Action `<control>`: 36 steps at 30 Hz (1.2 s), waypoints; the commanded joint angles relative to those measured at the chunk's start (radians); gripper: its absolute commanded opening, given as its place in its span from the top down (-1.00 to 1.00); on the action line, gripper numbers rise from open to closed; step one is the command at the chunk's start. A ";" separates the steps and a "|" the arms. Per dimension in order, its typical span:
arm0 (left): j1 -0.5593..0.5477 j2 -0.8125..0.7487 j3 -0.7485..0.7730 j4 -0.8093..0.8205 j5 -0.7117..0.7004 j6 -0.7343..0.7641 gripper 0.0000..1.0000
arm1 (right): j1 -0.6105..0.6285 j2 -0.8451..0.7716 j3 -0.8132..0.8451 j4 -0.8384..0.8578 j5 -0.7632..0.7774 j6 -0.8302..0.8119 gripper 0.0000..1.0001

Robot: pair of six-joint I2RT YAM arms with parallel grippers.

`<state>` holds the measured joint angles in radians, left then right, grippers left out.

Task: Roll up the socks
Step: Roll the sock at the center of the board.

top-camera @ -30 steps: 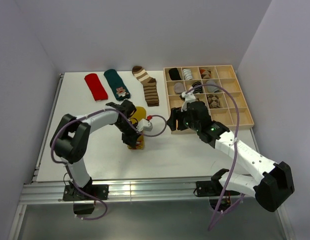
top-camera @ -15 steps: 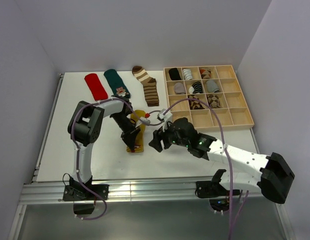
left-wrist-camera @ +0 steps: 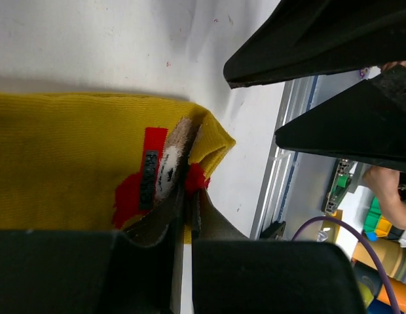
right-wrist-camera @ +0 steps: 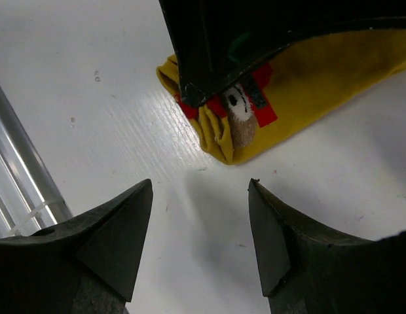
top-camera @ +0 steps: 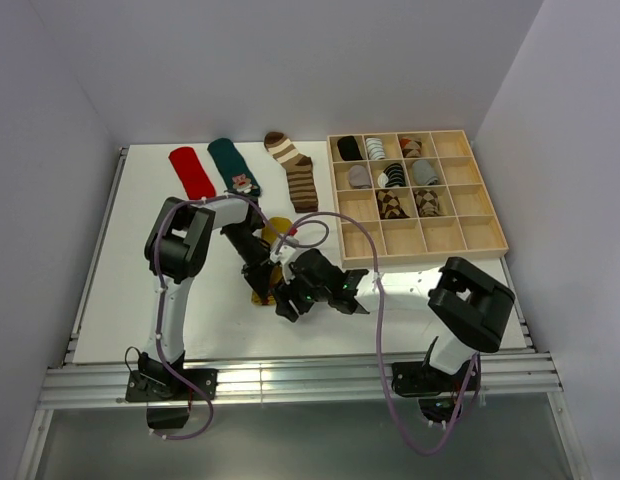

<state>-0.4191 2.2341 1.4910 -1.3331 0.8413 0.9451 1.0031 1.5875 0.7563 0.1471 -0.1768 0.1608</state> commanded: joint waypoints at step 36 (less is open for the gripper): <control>0.086 -0.115 0.035 0.001 0.143 0.003 0.29 | 0.008 0.220 0.113 0.080 0.079 0.085 1.00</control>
<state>-0.3630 2.2295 1.4929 -1.3460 0.9009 0.9443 1.0264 1.7988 0.8803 0.2394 -0.0650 0.1921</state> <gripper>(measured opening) 0.349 0.142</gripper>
